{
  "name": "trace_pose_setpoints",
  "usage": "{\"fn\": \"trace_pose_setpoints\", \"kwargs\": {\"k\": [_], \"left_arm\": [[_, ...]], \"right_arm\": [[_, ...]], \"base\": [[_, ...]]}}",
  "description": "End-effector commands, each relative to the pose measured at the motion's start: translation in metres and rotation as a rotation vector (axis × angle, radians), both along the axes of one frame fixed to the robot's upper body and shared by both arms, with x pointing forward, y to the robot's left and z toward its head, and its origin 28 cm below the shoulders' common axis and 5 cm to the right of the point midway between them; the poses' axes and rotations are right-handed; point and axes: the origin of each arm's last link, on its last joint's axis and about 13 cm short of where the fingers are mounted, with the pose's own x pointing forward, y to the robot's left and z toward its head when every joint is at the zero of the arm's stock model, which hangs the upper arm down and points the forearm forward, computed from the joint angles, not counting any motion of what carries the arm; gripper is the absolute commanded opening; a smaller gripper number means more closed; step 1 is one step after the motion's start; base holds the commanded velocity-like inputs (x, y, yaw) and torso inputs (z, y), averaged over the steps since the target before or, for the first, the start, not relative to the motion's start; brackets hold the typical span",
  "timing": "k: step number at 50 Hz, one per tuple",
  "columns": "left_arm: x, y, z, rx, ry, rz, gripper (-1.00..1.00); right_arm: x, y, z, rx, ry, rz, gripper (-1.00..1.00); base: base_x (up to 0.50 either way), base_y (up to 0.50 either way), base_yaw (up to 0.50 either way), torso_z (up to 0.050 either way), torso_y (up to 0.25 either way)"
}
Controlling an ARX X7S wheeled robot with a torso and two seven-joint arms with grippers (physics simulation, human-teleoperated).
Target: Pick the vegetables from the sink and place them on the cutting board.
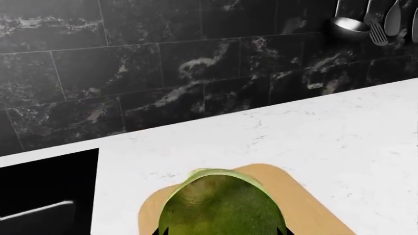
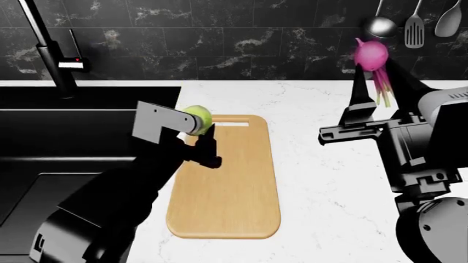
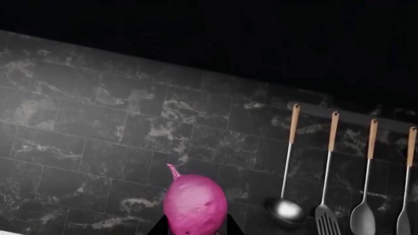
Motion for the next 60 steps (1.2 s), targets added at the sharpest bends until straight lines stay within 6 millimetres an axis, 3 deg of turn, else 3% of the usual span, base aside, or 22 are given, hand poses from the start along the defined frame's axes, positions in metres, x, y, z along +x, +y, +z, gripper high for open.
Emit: {"fn": "trace_pose_setpoints", "kwargs": {"k": [1,19,20,49,60], "left_arm": [[0.010,-0.001,-0.014,0.014,0.072,0.026,-1.00],[0.011,-0.003,-0.024,0.051,0.109,0.015,-1.00],[0.011,-0.003,-0.024,0.050,0.102,0.013,1.00],[0.009,-0.002,-0.019,0.043,0.059,0.020,1.00],[-0.019,0.016,0.035,-0.272,-0.352,0.124,1.00]], "right_arm": [[-0.001,-0.001,0.002,-0.005,-0.014,-0.004,-1.00],[0.000,-0.001,0.002,-0.007,-0.011,-0.003,-1.00],[0.000,-0.001,0.002,-0.008,-0.011,-0.003,-1.00],[-0.001,0.000,0.002,-0.011,-0.013,-0.004,-1.00],[0.003,0.005,0.002,0.015,0.031,0.035,-1.00]], "base": [[0.04,0.00,-0.01,0.000,0.000],[0.04,0.00,-0.01,0.000,0.000],[0.03,0.00,-0.01,0.000,0.000],[0.03,0.00,-0.01,0.000,0.000],[0.01,0.00,-0.01,0.000,0.000]]}}
